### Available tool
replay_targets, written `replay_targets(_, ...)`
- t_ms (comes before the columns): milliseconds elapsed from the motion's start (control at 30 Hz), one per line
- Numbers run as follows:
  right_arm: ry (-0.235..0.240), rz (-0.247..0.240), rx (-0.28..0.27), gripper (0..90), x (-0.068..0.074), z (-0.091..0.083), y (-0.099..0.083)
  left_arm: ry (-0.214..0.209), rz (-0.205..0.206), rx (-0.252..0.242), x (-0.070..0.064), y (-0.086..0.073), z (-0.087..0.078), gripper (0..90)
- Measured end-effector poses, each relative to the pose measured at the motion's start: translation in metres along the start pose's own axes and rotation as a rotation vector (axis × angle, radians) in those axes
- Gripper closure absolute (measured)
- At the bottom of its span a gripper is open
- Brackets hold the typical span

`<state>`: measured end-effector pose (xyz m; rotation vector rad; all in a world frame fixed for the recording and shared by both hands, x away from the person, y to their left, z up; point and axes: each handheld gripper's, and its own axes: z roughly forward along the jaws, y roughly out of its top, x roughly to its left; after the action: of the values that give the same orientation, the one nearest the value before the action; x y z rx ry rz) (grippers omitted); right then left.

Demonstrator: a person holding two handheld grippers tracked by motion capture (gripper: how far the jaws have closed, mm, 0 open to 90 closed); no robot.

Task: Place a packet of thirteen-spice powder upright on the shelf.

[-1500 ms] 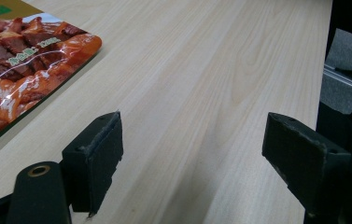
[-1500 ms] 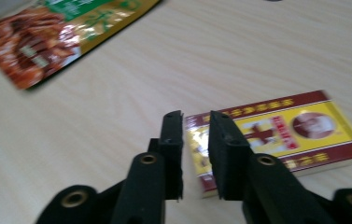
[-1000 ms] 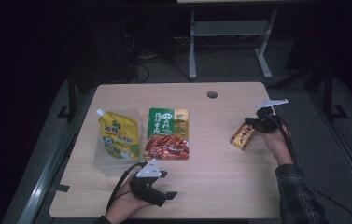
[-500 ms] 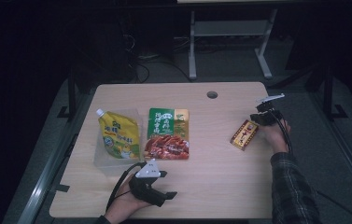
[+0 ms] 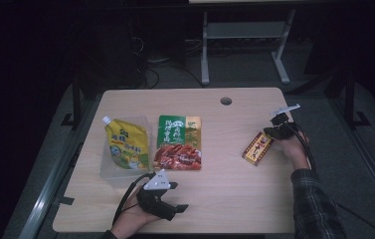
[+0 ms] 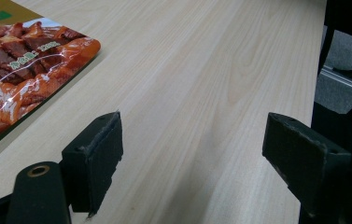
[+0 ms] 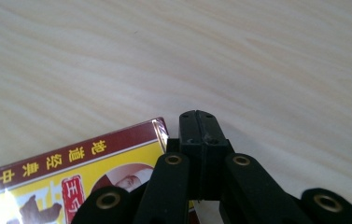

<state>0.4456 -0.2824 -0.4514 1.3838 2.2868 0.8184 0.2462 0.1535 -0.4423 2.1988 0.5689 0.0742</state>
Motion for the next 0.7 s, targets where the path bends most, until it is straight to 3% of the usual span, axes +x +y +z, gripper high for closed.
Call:
replay_targets(100, 0.043, -0.008, 0.006, 90.0, 0.007, -0.004, -0.006, 0.001, 0.002, 0.000, -0.001, 0.000, 0.001, 19.8)
replay_targets(400, 0.090, -0.045, -0.001, 90.0, 0.022, -0.011, -0.017, -0.002, 0.004, 0.002, -0.003, 0.000, 0.002, 19.7)
replay_targets(700, 0.146, -0.117, 0.024, 90.0, 0.051, -0.021, -0.031, -0.003, 0.012, 0.007, -0.004, 0.000, 0.002, 19.6)
